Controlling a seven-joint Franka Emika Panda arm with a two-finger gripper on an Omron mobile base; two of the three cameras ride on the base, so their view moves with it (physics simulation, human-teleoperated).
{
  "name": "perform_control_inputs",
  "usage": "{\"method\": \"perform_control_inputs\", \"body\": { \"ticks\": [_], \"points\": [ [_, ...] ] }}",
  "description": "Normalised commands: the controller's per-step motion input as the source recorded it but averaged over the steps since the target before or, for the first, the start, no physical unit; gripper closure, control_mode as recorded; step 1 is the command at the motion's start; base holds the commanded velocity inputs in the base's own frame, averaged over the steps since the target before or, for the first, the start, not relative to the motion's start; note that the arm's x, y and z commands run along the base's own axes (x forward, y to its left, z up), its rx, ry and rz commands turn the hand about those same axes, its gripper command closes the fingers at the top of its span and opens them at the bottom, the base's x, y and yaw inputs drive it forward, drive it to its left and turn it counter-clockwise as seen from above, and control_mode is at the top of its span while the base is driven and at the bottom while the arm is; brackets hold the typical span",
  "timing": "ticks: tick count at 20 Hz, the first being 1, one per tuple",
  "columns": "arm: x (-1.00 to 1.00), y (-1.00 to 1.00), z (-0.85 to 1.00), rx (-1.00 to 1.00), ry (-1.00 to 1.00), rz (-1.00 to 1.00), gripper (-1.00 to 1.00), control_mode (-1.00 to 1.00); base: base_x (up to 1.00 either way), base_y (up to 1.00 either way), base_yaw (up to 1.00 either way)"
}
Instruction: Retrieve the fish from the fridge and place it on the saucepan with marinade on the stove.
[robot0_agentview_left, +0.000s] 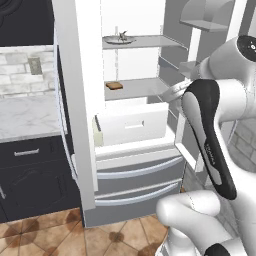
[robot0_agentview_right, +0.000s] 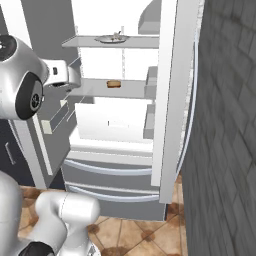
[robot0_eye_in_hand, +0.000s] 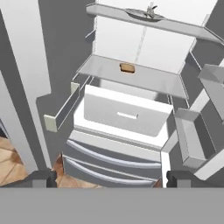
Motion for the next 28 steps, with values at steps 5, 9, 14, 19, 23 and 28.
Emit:
{"method": "perform_control_inputs", "body": {
  "ticks": [5,9,14,19,23,28],
  "points": [
    [0.08,0.18,0.00,0.00,0.00,-0.07,-1.00,-1.00,0.00,0.00,0.00],
    [0.12,0.06,0.00,0.00,0.00,-0.12,-1.00,-1.00,0.00,0.00,0.00],
    [0.36,-0.07,0.00,0.01,0.00,-0.06,-1.00,-1.00,0.00,0.00,0.00],
    [0.48,-0.27,0.00,0.06,0.00,0.00,-1.00,-1.00,0.00,0.00,0.00],
    [-0.31,0.01,-0.19,0.00,0.04,0.00,-1.00,-1.00,0.00,0.00,0.00],
    [-0.11,0.05,-0.13,-0.02,0.01,0.00,-1.00,-1.00,0.00,0.00,0.00]
  ]
}}
